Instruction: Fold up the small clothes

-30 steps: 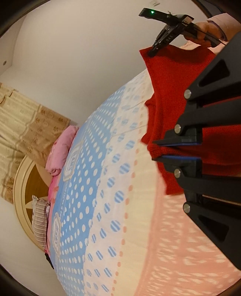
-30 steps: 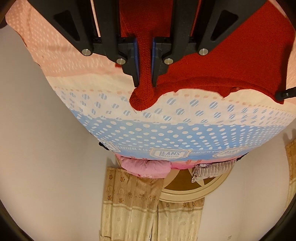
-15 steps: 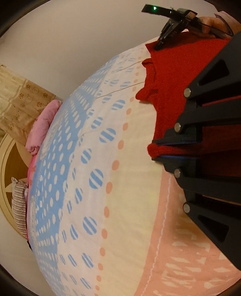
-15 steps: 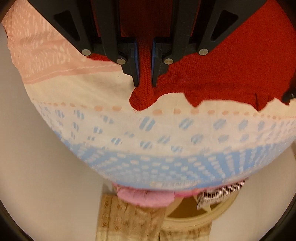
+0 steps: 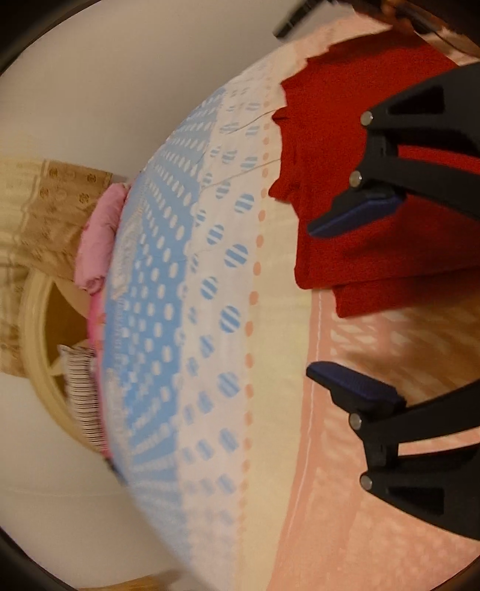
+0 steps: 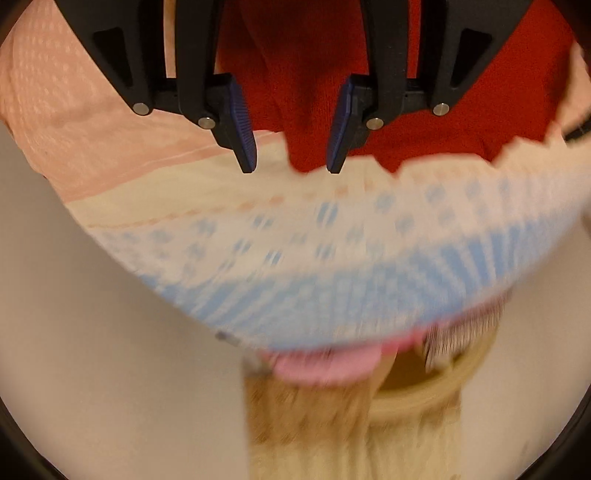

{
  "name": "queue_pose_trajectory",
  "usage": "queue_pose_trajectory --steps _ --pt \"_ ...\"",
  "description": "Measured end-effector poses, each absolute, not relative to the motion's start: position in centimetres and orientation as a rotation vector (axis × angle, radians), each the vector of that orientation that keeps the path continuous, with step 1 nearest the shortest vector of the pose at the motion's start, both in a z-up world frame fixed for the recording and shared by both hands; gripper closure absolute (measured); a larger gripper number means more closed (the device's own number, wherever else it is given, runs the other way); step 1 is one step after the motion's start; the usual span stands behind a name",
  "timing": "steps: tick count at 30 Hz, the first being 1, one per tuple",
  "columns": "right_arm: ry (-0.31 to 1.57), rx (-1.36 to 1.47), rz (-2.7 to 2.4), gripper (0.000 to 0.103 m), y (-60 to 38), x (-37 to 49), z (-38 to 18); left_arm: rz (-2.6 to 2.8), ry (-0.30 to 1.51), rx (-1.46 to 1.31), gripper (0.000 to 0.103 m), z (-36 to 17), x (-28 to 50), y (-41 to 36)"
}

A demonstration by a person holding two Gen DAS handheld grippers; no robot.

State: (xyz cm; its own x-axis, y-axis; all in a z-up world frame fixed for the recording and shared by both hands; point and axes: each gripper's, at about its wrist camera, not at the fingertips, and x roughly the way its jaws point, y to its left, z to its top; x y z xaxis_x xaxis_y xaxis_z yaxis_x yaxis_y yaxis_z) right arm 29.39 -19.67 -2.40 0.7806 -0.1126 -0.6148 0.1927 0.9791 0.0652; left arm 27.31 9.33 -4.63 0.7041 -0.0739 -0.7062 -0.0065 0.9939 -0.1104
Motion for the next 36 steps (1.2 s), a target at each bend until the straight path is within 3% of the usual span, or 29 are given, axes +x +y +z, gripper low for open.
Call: queue_pose_trajectory --steps 4,11,20,25,29,36 --pt "0.606 0.096 -0.174 0.062 -18.4 24.1 0.1 -0.076 0.766 -0.028 0.026 -3.5 24.6 7.1" --pt "0.681 0.003 -0.114 0.065 -15.0 18.0 -2.2 -0.130 0.784 0.032 0.026 -4.5 20.5 4.0" --pt "0.838 0.035 -0.157 0.066 -16.8 16.2 -8.4 -0.062 0.821 0.168 0.026 -8.3 18.9 1.4" --pt "0.812 0.008 -0.165 0.066 -16.7 15.9 -8.9 -0.029 0.785 0.222 0.022 -8.8 18.5 0.8" --pt "0.808 0.024 -0.159 0.065 -16.8 15.8 -8.7 -0.001 0.787 0.212 0.012 -9.1 18.6 1.3" --pt "0.758 -0.048 -0.231 0.067 -15.3 13.4 -7.1 -0.018 0.802 0.147 0.009 -9.4 18.1 2.3"
